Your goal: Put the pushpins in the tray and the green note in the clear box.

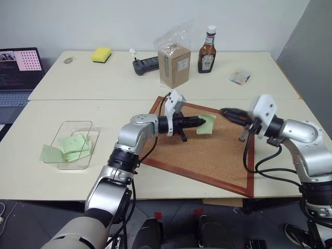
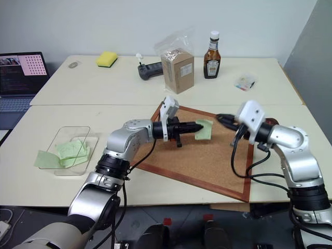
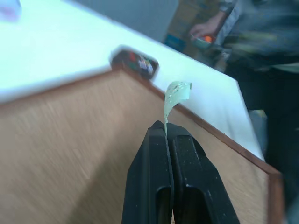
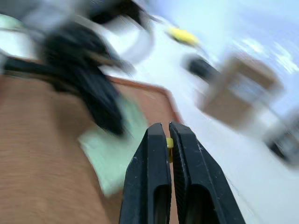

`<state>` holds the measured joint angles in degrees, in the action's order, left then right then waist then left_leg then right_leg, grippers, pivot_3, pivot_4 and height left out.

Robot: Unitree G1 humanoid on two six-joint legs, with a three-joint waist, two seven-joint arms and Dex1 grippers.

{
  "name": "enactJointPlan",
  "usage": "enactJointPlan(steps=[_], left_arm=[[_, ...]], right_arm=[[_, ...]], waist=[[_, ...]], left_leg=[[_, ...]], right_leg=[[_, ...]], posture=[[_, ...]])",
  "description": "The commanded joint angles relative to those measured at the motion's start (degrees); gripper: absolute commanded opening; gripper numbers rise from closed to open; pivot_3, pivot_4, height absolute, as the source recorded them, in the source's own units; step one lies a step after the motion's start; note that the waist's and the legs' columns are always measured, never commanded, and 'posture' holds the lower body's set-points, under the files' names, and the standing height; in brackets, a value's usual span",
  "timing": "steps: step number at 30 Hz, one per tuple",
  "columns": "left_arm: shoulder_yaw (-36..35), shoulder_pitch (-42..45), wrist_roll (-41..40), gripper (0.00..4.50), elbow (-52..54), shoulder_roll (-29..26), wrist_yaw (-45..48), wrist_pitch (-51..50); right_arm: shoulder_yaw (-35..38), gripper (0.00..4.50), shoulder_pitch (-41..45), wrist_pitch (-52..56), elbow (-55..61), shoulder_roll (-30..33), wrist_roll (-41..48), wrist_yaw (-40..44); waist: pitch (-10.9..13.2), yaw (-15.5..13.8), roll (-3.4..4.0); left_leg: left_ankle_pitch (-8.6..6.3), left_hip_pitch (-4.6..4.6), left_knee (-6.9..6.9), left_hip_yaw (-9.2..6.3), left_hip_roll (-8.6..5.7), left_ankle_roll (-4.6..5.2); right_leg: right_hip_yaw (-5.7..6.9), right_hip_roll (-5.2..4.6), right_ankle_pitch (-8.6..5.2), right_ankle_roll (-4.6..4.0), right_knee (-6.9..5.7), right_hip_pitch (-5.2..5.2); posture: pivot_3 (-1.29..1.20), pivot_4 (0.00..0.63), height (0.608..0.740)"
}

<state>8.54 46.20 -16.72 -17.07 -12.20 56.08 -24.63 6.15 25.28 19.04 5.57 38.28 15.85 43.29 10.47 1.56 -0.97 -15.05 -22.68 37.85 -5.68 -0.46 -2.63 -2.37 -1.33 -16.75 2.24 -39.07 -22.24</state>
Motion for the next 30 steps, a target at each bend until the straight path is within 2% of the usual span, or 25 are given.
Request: enactJointPlan(steps=[1, 5, 12, 20, 30], left_arm=[[2.34, -1.74, 3.54, 0.01, 5.85, 2.42, -4.65, 6.69], [4.66, -2.52, 6.40, 0.01, 5.19, 5.80, -8.22, 10.42], [6.37, -2.90, 8.94, 0.01, 3.10, 6.88, -9.99, 13.24], [6.36, -4.90, 9.12, 0.01, 5.59, 5.22, -9.09, 11.43], [6.44, -4.25, 8.96, 0.00, 5.75, 4.94, -8.47, 10.94]], right_arm=[[7.60, 0.00, 1.93, 7.86, -7.74, -1.06, 0.19, -10.87], [11.24, 0.00, 8.64, 8.64, -23.06, -1.75, -0.83, -18.22], [11.64, 0.00, 17.44, 4.12, -42.46, -2.00, -1.69, -19.77], [11.03, 0.00, 20.63, 3.18, -50.45, -2.69, -1.28, -19.00], [10.91, 2.28, 20.73, 1.79, -52.12, -2.68, -1.39, -18.96]], waist=[[-0.01, -0.06, 0.01], [0.00, 0.05, 0.02], [-0.02, 0.50, 0.06], [-0.03, 0.34, 0.06], [-0.03, 0.36, 0.07]], left_leg=[[0.00, 0.01, 0.00, 0.03, -0.02, 0.00], [-0.06, 0.00, 0.02, 0.29, -0.09, 0.12], [-0.13, 0.12, -0.07, 0.73, -0.01, 0.26], [-0.14, 0.07, -0.03, 0.75, -0.01, 0.26], [-0.14, 0.07, -0.02, 0.74, 0.00, 0.26]], right_leg=[[-0.02, 0.00, 0.00, 0.00, 0.00, 0.00], [-0.12, -0.02, 0.05, 0.07, -0.01, -0.01], [-0.23, 0.11, 0.06, 0.07, -0.03, -0.03], [-0.27, 0.04, 0.06, 0.09, -0.01, -0.03], [-0.26, 0.05, 0.06, 0.09, -0.02, -0.03]], posture=[[0.00, 0.150, 0.740], [0.00, 0.150, 0.740], [0.00, 0.150, 0.740], [0.00, 0.150, 0.740], [0.00, 0.150, 0.740]])
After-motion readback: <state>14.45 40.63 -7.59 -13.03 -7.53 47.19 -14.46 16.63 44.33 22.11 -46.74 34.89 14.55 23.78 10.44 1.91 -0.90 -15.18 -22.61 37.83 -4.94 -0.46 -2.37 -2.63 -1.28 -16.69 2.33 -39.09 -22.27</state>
